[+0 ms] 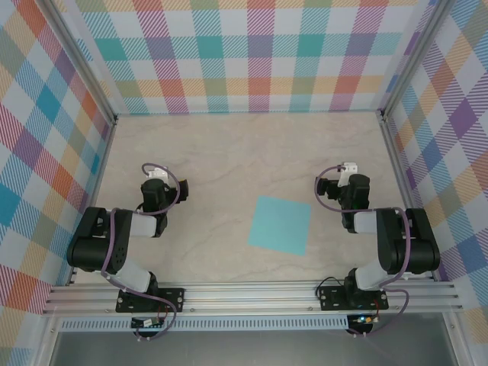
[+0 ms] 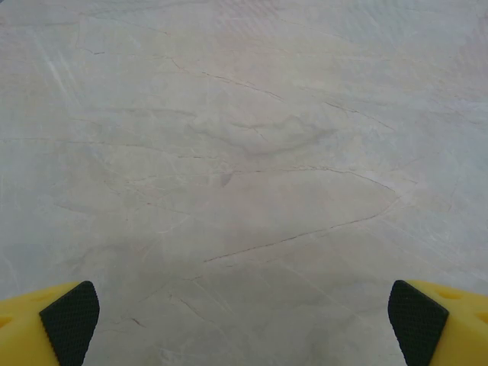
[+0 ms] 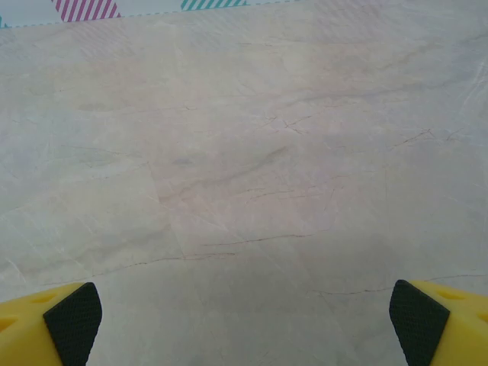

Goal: Fold a paper plane with a square sheet of paper (fold left side to right side)
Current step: Pick up the square sheet of paper from the center of the table.

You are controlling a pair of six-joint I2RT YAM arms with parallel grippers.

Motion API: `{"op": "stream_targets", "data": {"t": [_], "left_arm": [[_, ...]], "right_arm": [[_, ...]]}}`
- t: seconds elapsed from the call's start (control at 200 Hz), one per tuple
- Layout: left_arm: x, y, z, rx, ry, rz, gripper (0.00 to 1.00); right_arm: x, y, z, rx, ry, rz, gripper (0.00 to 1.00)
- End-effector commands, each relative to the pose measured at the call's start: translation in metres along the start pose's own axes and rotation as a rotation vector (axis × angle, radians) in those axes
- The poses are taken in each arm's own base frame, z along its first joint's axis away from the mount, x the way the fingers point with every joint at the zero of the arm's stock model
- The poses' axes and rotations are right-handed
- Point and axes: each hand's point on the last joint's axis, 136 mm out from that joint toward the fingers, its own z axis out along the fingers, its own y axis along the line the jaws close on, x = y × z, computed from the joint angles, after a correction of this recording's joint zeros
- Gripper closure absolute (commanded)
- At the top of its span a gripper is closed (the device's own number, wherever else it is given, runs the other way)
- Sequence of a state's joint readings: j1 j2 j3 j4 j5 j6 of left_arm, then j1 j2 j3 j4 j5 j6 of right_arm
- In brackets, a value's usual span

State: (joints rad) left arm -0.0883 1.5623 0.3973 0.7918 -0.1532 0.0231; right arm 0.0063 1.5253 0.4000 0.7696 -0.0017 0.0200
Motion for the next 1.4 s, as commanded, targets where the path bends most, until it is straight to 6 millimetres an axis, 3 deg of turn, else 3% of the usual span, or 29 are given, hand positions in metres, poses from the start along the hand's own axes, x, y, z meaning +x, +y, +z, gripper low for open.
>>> {"op": "stream_targets", "data": {"t": [0.0,0.695,0.795,0.91,0.995,1.035,1.125,1.305,1.395], "left_arm": [[-0.014,0.000,0.003,0.006,-0.036,-0.014,0.00],[-0.014,0.000,0.002,0.008,-0.039,-0.014,0.00],[-0.026,0.000,-0.007,0.008,-0.040,-0.013,0.00],[-0.058,-0.009,-0.039,0.030,-0.064,-0.028,0.00],[-0.079,-0.027,-0.064,0.108,-0.107,-0.096,0.00],[-0.084,-0.038,-0.073,0.160,-0.093,-0.135,0.00],[-0.080,-0.064,-0.089,0.243,0.002,-0.187,0.00],[-0.037,-0.152,-0.133,0.514,0.238,-0.090,0.00],[-0.011,-0.192,-0.161,0.647,0.375,-0.017,0.00]], "right_arm": [[-0.015,0.004,0.002,-0.023,-0.044,-0.015,0.00],[-0.015,0.003,0.002,-0.025,-0.042,-0.010,0.00],[-0.015,0.001,0.001,-0.010,-0.046,-0.009,0.00],[-0.025,-0.008,-0.007,0.049,-0.055,0.020,0.00],[-0.037,-0.006,-0.017,0.047,-0.058,0.028,0.00],[-0.032,-0.005,-0.022,0.046,-0.015,0.043,0.00],[-0.036,-0.001,-0.037,0.043,0.027,0.088,0.00],[-0.034,0.020,-0.070,-0.008,0.155,0.237,0.00],[-0.020,0.028,-0.081,0.015,0.278,0.282,0.00]]}}
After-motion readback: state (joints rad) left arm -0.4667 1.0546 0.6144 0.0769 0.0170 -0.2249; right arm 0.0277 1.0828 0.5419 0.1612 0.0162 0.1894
